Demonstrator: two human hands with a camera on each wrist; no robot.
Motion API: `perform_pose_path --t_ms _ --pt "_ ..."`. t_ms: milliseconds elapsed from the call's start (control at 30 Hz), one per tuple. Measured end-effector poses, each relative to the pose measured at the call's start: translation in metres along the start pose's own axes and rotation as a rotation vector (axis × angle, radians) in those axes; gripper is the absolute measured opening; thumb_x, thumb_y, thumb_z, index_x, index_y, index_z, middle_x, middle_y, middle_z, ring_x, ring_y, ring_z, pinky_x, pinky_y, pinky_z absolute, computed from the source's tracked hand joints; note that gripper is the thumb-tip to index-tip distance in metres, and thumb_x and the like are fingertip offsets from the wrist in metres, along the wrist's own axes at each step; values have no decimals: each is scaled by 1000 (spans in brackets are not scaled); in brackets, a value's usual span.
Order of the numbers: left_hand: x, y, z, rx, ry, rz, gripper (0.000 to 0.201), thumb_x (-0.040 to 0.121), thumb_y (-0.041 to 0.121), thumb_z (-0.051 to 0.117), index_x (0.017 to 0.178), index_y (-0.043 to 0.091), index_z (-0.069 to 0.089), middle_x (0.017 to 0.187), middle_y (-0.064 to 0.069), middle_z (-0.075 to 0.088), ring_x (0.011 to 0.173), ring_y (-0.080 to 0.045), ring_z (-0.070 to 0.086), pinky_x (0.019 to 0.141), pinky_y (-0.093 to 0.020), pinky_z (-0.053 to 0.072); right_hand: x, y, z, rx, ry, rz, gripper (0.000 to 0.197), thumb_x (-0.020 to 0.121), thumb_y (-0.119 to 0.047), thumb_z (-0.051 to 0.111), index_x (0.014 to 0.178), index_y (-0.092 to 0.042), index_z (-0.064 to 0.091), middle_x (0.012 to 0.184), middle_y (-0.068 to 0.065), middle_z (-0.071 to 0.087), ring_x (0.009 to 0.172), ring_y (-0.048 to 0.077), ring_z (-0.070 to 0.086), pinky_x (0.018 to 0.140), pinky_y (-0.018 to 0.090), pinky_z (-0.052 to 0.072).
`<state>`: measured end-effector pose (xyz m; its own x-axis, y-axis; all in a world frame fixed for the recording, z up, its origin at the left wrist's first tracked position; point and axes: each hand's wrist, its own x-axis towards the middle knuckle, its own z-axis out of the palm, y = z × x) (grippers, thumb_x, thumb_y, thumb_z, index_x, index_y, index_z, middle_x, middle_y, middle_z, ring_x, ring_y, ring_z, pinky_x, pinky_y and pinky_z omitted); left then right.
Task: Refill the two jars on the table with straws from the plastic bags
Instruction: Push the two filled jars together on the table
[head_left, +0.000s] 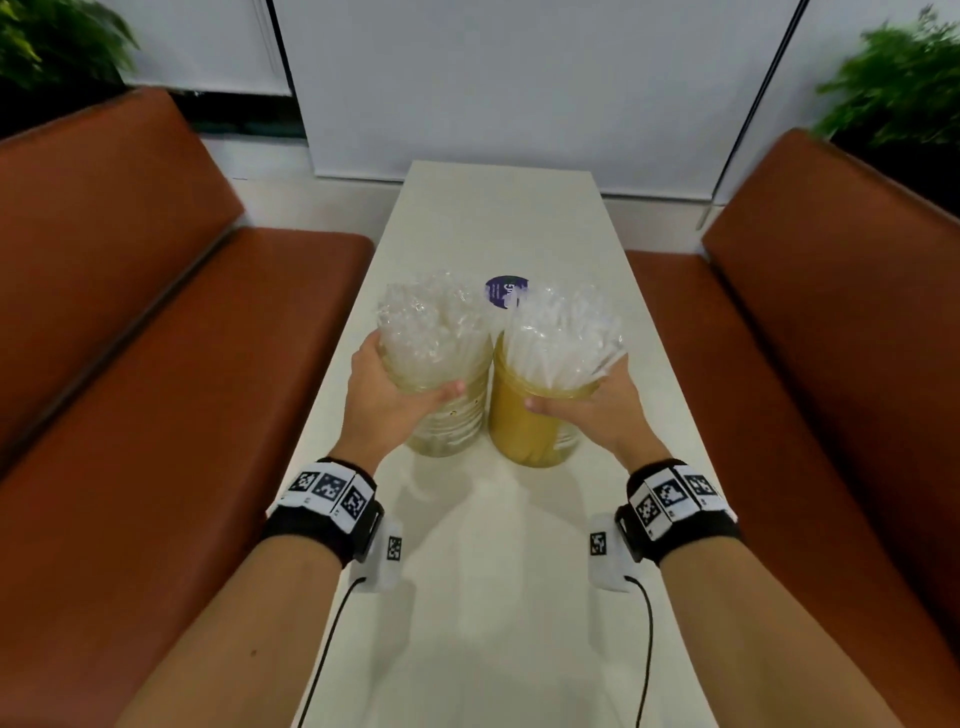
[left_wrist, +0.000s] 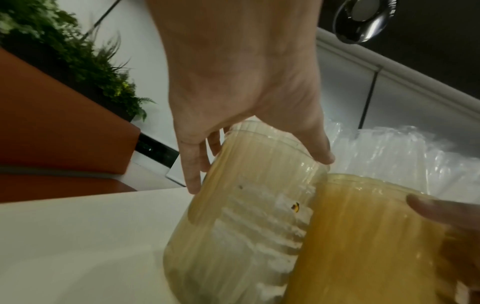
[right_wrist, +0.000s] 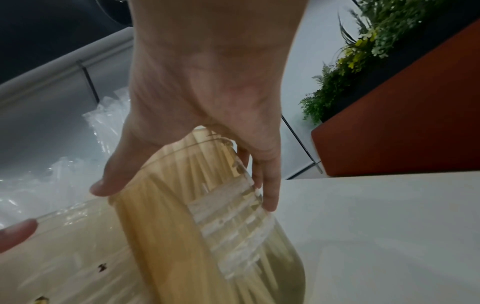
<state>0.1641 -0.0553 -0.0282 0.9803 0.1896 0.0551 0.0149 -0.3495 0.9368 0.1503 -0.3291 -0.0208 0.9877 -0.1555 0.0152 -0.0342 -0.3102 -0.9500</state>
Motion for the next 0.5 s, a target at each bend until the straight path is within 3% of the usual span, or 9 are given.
perform_pose_path --t_ms 167,300,500 --pt "21 0 11 47 37 4 125 31 75 90 138 37 39 135 13 54 123 -10 57 101 -40 53 26 2 5 1 34 -19 110 36 -41 104 130 -33 47 126 -14 64 117 6 61 99 29 53" --pt "48 3 21 69 49 2 129 30 78 88 139 35 36 136 12 51 126 -13 55 102 -42 52 59 1 7 -44 52 0 120 31 -53 102 134 -30 45 126 -14 64 119 9 61 102 35 54" --pt "88 12 35 107 39 -6 134 28 83 85 141 31 34 137 10 49 127 -16 53 103 -44 51 107 0 8 -71 68 19 127 28 -56 101 138 -30 43 127 -13 63 120 10 61 100 32 53"
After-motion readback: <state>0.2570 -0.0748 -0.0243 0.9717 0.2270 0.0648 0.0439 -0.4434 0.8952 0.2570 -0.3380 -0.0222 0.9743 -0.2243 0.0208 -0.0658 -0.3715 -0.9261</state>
